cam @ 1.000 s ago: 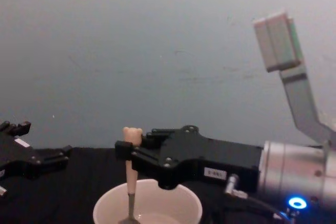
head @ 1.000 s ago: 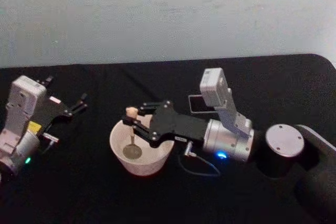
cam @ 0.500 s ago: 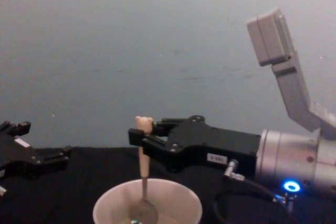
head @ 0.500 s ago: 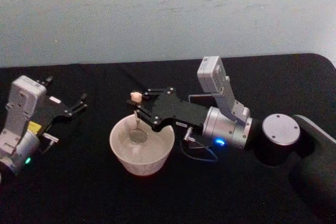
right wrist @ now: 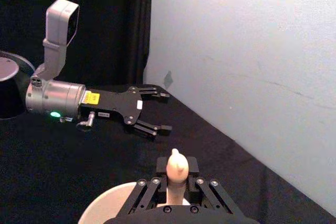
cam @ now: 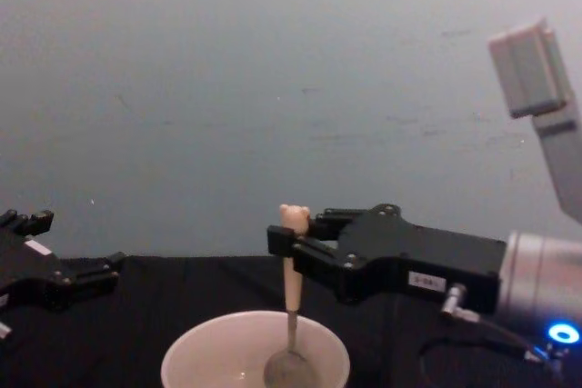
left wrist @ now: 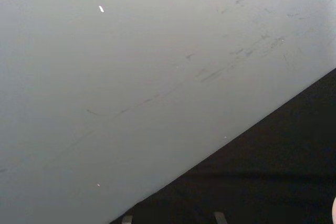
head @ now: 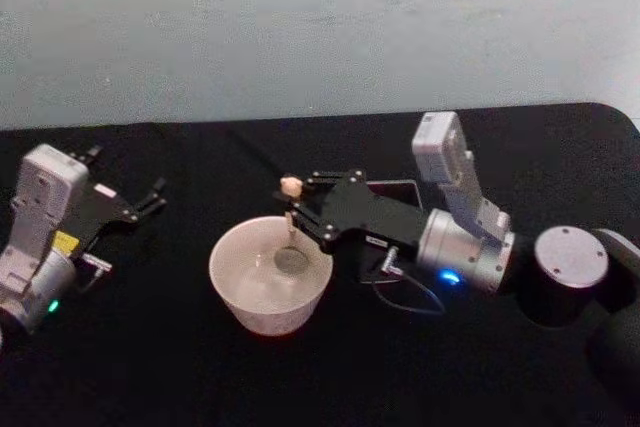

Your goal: Pick up the stirring spoon with one hand, stir inside the cup, then place it back in its original position.

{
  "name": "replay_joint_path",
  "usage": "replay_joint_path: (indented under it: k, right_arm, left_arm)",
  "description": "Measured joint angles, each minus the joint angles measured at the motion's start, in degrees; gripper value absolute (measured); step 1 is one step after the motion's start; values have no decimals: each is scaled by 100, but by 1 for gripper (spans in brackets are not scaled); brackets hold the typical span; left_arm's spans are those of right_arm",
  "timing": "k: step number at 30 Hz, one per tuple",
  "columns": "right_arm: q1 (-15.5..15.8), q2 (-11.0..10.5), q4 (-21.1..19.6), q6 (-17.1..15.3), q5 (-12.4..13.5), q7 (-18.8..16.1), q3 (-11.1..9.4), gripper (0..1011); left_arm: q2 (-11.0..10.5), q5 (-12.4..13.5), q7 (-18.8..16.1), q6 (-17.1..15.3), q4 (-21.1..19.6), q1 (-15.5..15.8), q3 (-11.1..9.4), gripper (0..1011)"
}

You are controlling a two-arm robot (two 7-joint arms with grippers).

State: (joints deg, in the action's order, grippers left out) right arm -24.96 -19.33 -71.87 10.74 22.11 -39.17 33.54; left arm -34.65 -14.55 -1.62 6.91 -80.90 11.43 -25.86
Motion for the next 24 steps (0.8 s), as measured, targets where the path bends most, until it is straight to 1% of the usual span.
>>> replay_joint_path:
  k: [6,13,18,24]
  right_arm:
    - [256,-200,-354,-66,121,-23,-69,211]
    - [429,-307,-610,-114,204,-127,-22,211]
    - [461,-302,-720,-133,246,-179,48,211]
    - [360,-173,-685,-134,259,-207,162,211]
  left_arm:
    - [0,0,0,0,0,0,0,1001]
    - [0,0,0,0,0,0,0,1001]
    - [0,0,0,0,0,0,0,1001]
    - [0,0,0,0,0,-1,0,1001]
